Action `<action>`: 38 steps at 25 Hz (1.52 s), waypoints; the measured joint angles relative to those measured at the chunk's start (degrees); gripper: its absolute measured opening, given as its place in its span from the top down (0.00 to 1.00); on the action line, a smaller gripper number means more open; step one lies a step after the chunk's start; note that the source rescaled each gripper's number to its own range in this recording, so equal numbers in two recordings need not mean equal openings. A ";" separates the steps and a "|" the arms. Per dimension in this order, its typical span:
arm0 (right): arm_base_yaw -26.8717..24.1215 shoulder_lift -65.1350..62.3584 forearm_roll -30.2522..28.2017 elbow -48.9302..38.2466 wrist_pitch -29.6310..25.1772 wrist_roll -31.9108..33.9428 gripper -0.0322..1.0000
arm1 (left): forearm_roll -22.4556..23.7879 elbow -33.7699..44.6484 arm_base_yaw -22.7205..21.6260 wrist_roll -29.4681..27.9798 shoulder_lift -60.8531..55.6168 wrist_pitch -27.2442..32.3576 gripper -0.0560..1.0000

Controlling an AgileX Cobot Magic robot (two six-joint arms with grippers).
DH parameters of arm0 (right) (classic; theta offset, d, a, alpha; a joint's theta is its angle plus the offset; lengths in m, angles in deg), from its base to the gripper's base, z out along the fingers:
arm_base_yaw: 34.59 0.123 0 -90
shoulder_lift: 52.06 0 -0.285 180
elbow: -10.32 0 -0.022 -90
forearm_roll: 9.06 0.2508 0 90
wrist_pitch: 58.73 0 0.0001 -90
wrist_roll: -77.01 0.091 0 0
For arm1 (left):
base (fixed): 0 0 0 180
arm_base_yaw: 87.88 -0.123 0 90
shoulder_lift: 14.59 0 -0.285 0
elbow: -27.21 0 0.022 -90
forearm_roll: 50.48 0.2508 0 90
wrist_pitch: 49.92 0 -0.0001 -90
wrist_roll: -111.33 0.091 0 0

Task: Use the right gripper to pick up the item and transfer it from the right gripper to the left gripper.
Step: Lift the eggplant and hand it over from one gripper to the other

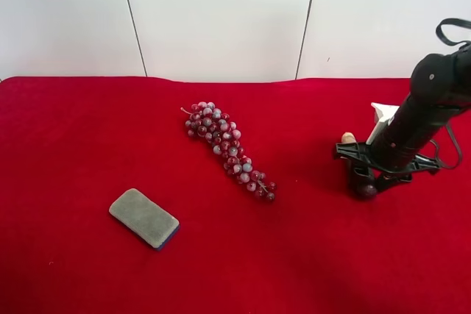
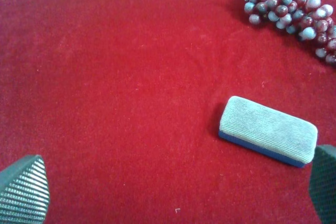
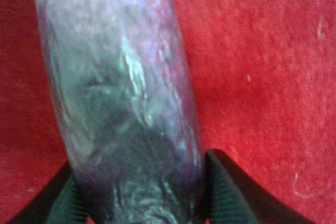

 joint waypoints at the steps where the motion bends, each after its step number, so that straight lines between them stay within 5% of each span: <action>1: 0.00 -0.82 1.51 0.00 0.20 -1.91 0.95 | 0.00 0.00 0.00 0.00 0.00 0.00 0.00; 12: 9.87 -6.04 20.75 3.43 2.58 -29.08 0.95 | 0.00 0.00 0.00 0.00 0.00 0.00 0.00; 26: 23.22 -6.04 22.74 19.92 -0.36 -36.90 0.95 | 0.00 0.00 0.00 0.00 0.00 0.00 0.00; 38: 24.91 0.27 23.63 20.27 2.71 -43.69 0.95 | 0.00 0.00 0.00 0.00 0.00 0.00 0.00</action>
